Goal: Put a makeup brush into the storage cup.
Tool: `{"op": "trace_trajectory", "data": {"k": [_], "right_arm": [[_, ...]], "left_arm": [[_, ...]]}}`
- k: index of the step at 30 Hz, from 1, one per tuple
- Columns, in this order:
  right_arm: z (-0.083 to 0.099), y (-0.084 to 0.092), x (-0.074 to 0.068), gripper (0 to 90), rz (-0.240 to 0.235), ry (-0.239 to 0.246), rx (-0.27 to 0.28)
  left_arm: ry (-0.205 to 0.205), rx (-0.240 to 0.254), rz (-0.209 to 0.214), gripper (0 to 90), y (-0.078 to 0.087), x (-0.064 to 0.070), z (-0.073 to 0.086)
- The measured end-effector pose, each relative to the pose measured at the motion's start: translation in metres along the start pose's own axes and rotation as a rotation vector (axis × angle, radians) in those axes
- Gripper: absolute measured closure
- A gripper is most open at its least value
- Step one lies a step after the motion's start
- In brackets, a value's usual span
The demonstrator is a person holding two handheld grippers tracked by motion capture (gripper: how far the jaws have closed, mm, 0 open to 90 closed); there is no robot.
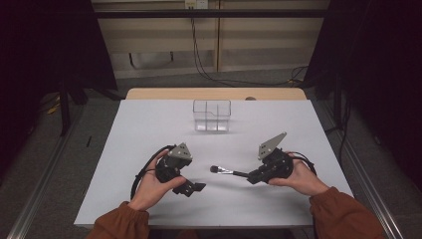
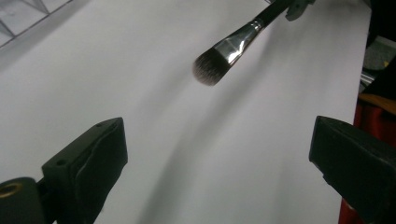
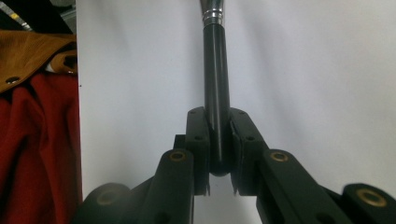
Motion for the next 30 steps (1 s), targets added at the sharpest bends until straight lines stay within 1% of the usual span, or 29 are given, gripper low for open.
{"op": "trace_trajectory", "data": {"k": [2,3,5,8,9,10,11,12,13,15,18,21,23,26,27,28,30], "right_arm": [[0.000,0.001,-0.001,79.8,0.013,-0.007,0.023],[0.000,0.001,-0.001,79.8,0.020,-0.009,0.045],[0.002,-0.001,-0.002,79.8,0.030,-0.019,0.071],[0.005,-0.004,-0.003,79.8,0.047,-0.038,0.104],[0.005,-0.003,-0.003,79.8,0.046,-0.045,0.125],[0.005,-0.003,-0.003,79.8,0.052,-0.046,0.133],[0.005,-0.002,-0.003,79.8,0.051,-0.050,0.149],[0.005,-0.001,-0.004,79.8,0.045,-0.056,0.169],[0.005,-0.001,-0.004,79.8,0.047,-0.058,0.178],[0.005,-0.002,-0.005,79.8,0.045,-0.055,0.194],[0.004,-0.001,-0.006,79.8,0.066,-0.051,0.236],[0.002,0.002,-0.007,79.8,0.077,-0.053,0.265],[0.001,0.004,-0.007,79.8,0.087,-0.048,0.283],[-0.001,0.006,-0.008,79.8,0.094,-0.041,0.309],[-0.001,0.006,-0.010,79.8,0.082,-0.039,0.313],[-0.002,0.006,-0.010,79.8,0.083,-0.038,0.316],[-0.003,0.005,-0.011,79.8,0.068,-0.039,0.329]], "left_arm": [[0.004,0.014,-0.013,4.5,0.001,-0.001,0.001],[-0.002,0.016,-0.015,4.5,0.001,-0.001,0.002],[0.001,0.016,-0.032,4.5,0.001,-0.001,0.004],[0.012,0.038,-0.039,4.5,0.003,0.002,0.005],[0.008,0.039,-0.040,4.5,0.004,0.002,0.005],[0.007,0.040,-0.037,4.5,0.004,0.003,0.006],[0.022,0.046,-0.035,4.5,0.004,0.003,0.005],[0.021,0.047,-0.035,4.5,0.004,0.002,0.006],[0.020,0.046,-0.039,4.5,0.004,0.001,0.006],[0.029,0.050,-0.038,4.5,0.004,0.001,0.006],[0.033,0.051,-0.041,4.5,0.003,0.001,0.007],[0.035,0.057,-0.047,4.5,0.002,0.001,0.007],[0.031,0.074,-0.066,4.6,0.004,0.000,0.005],[0.044,0.094,-0.066,4.5,0.006,-0.001,0.003],[0.044,0.098,-0.071,4.5,0.006,-0.001,0.003],[0.043,0.102,-0.077,4.6,0.006,-0.002,0.002],[0.045,0.106,-0.078,4.6,0.006,-0.002,0.002]]}}
Point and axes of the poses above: each handheld gripper's, and its own axes: y roughly backward along the jaws, z roughly out of its underside, x roughly to its right, the point moved 8 cm from there along -y, roughly forward along the jaws, and after that the axes turned 7 degrees about -z, right-handed, at the moved point
